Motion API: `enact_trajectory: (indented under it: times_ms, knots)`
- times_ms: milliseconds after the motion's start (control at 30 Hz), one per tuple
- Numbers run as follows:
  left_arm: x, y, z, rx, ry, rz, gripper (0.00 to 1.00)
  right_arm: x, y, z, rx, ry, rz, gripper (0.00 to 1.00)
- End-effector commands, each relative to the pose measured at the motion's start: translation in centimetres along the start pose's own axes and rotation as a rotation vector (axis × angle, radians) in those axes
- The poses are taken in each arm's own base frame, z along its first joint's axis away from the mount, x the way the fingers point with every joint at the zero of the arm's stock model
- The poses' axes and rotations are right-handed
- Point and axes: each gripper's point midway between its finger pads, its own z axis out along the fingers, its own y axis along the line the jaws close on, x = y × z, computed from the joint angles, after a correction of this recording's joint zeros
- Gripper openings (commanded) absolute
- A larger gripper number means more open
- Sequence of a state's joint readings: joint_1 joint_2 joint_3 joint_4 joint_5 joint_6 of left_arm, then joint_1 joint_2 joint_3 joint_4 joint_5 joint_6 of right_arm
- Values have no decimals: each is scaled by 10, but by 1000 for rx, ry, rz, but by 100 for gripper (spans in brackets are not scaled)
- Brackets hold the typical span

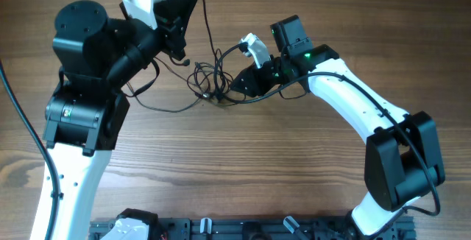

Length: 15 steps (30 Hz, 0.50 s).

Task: Untangle cables

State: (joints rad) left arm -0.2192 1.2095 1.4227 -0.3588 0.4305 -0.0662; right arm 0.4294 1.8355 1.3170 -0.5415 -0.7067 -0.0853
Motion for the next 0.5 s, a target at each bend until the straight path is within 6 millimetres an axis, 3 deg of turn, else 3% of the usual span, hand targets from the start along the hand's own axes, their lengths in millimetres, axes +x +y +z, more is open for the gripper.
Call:
enact_trajectory:
  times_ms: [0, 200, 333, 467]
  knots:
    - [-18, -1, -11, -17, -47, 9, 4, 12, -4, 11, -24, 20, -9, 48]
    - [-18, 0, -11, -22, -47, 9, 4, 43, -10, 27, -41, 39, 15, 44]
    - [-14, 1, -11, -27, -33, 2, 4, 49, -9, 29, -55, 44, 20, 8]
    - [-4, 3, -11, -37, 6, -7, 4, 45, -12, 29, -36, 32, 53, 4]
